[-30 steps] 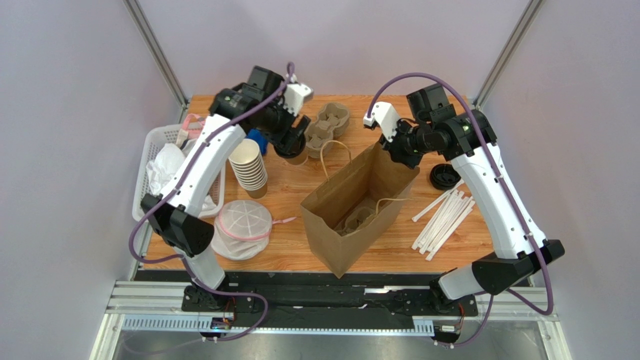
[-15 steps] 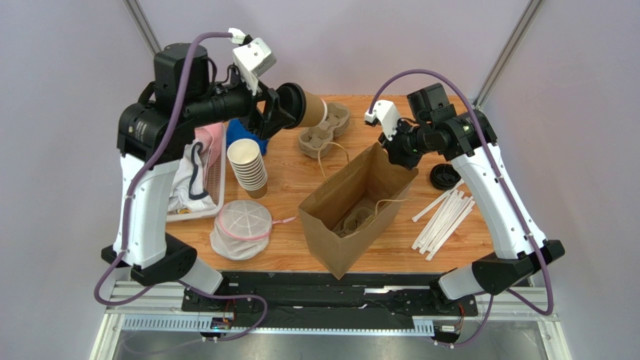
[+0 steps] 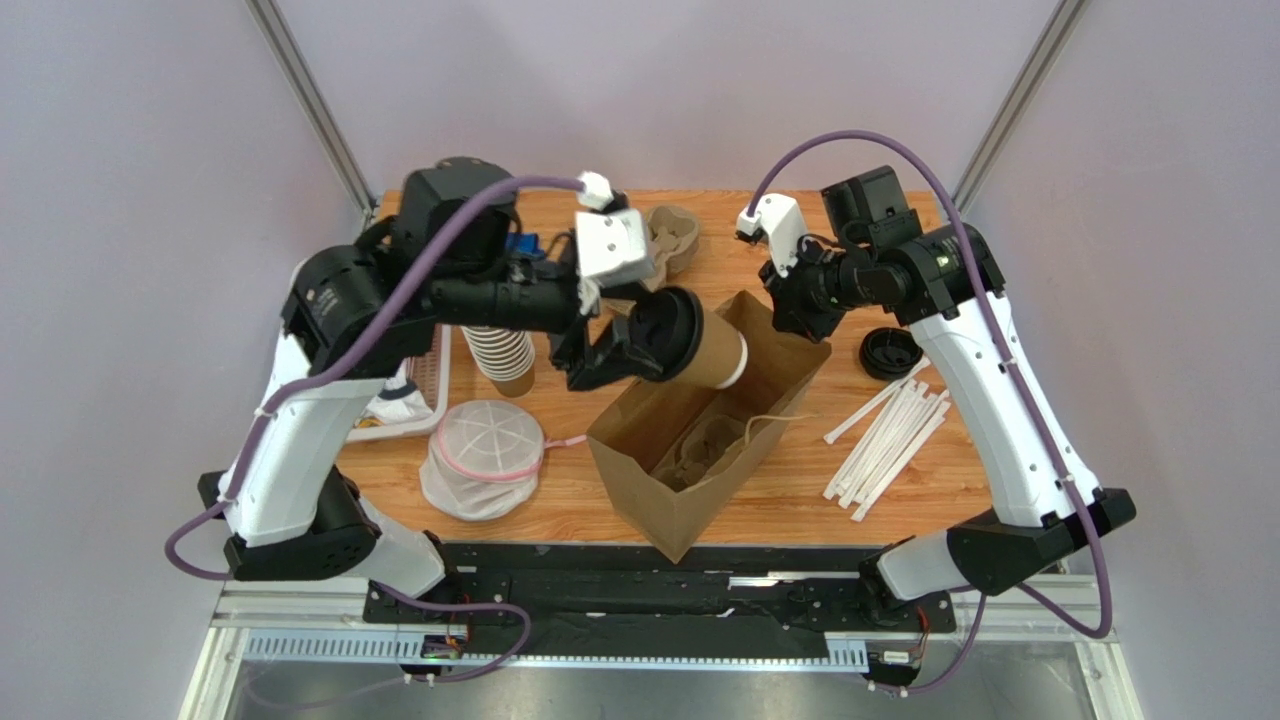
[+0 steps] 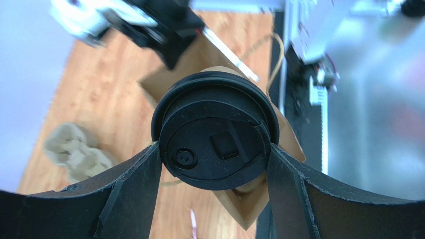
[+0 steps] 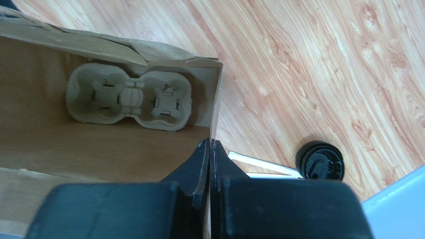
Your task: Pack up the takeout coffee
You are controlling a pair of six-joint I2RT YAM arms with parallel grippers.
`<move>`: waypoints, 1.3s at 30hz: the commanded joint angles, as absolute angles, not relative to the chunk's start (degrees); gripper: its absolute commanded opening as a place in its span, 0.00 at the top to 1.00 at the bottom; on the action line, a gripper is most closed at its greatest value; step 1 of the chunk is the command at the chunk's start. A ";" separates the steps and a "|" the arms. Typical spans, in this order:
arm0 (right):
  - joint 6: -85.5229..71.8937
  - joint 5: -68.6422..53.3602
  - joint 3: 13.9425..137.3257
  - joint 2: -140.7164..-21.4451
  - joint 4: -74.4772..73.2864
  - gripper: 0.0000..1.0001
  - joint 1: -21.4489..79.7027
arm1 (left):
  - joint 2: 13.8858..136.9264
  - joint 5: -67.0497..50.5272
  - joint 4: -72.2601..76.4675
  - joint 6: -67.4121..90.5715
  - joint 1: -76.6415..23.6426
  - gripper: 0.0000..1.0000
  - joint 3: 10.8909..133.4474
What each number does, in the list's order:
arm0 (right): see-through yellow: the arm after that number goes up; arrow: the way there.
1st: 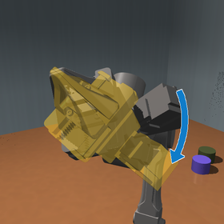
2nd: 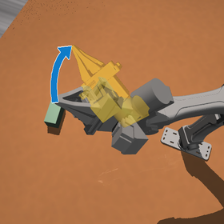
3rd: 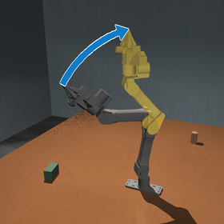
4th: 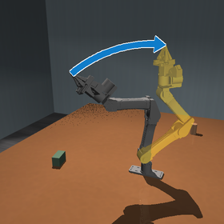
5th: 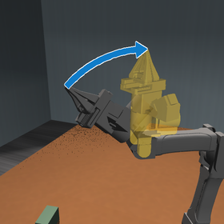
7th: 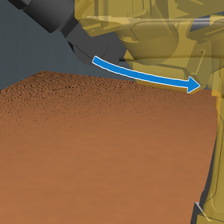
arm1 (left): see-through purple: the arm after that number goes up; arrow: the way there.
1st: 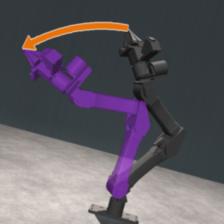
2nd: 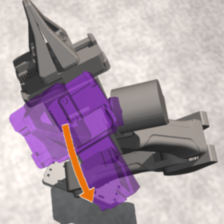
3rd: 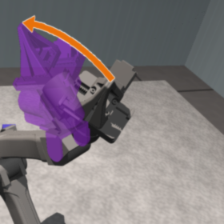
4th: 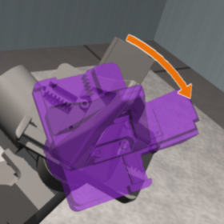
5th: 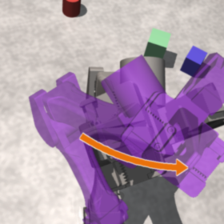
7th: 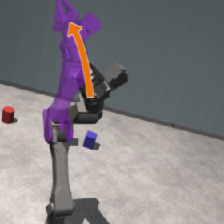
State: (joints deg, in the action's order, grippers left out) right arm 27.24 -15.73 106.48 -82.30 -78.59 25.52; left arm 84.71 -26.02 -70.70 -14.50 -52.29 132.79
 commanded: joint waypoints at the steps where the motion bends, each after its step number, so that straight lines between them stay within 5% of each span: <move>1: 23.38 -20.12 107.58 -77.17 -88.77 1.00 25.31 | 84.02 -20.84 -72.07 -19.51 -57.74 0.95 127.28; 10: 21.89 -24.43 100.64 -72.16 -88.68 1.00 25.40 | 88.41 -7.75 -69.79 -21.35 -63.45 0.97 124.10; 21: 20.48 -26.19 100.55 -73.39 -88.15 1.00 25.49 | 93.51 -7.03 -71.28 -26.10 -67.15 0.99 122.70; 37: 19.60 -27.77 93.27 -68.91 -91.57 1.00 25.40 | 87.55 -6.33 -60.47 -25.40 -67.06 1.00 100.39; 39: 20.12 -27.08 92.20 -66.64 -92.90 0.93 25.49 | 86.23 -7.37 -60.12 -26.45 -67.06 1.00 98.80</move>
State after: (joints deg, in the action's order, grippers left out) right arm 19.79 -25.76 94.04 -71.35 -77.60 25.41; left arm 91.57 -6.52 -63.33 -24.38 -66.78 101.12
